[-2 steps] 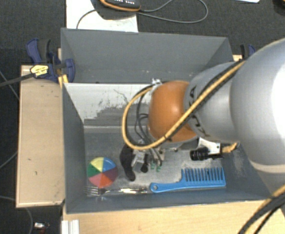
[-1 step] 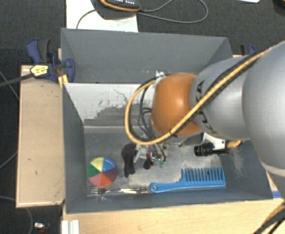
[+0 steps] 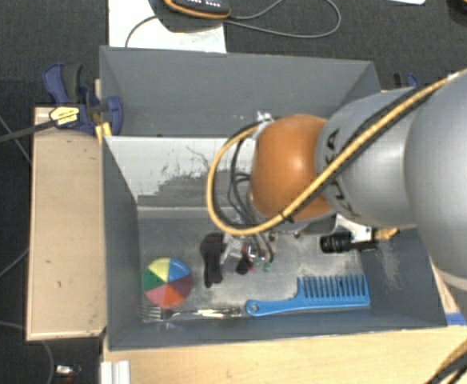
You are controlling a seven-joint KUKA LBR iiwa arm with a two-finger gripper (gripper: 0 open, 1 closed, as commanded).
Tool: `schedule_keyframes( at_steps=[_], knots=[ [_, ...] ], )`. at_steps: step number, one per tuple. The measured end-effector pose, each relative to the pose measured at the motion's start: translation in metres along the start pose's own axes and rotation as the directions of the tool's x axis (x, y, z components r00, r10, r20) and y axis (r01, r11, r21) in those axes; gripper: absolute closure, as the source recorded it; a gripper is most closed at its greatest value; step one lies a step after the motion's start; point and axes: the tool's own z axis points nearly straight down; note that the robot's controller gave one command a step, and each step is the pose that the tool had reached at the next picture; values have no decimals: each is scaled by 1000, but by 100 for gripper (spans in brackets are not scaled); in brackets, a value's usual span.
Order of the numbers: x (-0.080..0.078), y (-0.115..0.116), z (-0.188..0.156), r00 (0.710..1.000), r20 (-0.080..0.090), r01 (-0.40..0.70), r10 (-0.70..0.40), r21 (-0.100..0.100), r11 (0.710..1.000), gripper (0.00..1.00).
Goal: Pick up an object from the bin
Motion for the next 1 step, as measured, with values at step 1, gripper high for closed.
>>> schedule_keyframes(
  at_steps=[1],
  knots=[
    [1,-1,-41,1000,-8,4,-3,5,1000,100]
  ],
)
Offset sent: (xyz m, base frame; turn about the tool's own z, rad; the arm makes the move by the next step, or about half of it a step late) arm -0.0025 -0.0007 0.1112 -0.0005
